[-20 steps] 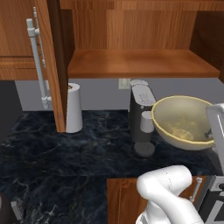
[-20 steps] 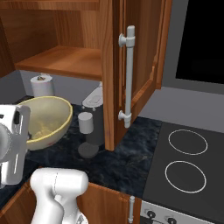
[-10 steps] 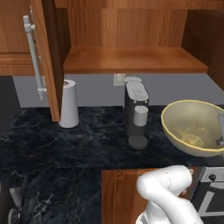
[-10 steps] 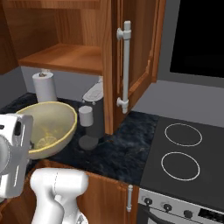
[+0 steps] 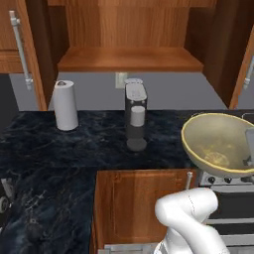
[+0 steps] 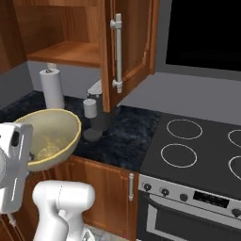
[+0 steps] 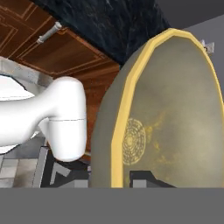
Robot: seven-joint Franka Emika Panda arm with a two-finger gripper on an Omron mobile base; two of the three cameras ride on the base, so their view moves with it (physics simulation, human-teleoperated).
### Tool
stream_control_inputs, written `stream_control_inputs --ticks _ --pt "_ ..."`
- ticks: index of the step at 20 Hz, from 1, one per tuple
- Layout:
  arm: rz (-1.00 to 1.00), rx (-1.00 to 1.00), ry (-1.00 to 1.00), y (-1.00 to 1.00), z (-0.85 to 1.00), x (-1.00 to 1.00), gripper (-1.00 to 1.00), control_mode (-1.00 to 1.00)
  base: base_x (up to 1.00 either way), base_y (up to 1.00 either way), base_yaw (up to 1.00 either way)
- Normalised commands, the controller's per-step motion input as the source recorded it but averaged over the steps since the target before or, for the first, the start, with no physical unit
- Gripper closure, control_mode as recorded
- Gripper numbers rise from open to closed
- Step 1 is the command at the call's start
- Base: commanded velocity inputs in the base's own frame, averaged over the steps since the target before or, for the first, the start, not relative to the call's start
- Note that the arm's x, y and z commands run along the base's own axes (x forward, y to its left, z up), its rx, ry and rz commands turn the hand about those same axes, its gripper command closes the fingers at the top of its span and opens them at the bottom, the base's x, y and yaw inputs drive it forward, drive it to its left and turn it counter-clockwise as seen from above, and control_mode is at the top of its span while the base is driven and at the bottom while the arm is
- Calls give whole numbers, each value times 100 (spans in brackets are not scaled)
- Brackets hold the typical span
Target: Pick up the bowls from the cabinet and place each bowl in front of a stool on the dining counter.
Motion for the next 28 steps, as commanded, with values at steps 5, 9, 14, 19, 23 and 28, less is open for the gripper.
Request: stream_control_inputs --ticks 5,9,14,19,23,28 --pt "0 0 0 0 0 0 100 100 -87 -97 22" --pt "0 0 0 0 0 0 100 100 -100 -55 24" --pt "0 0 0 0 0 0 100 100 -100 -10 33" --pt "0 0 0 0 0 0 100 100 -77 -1 61" --pt "0 0 0 0 0 0 100 100 -68 0 75" --pt "0 0 0 0 0 0 100 100 -67 23 73"
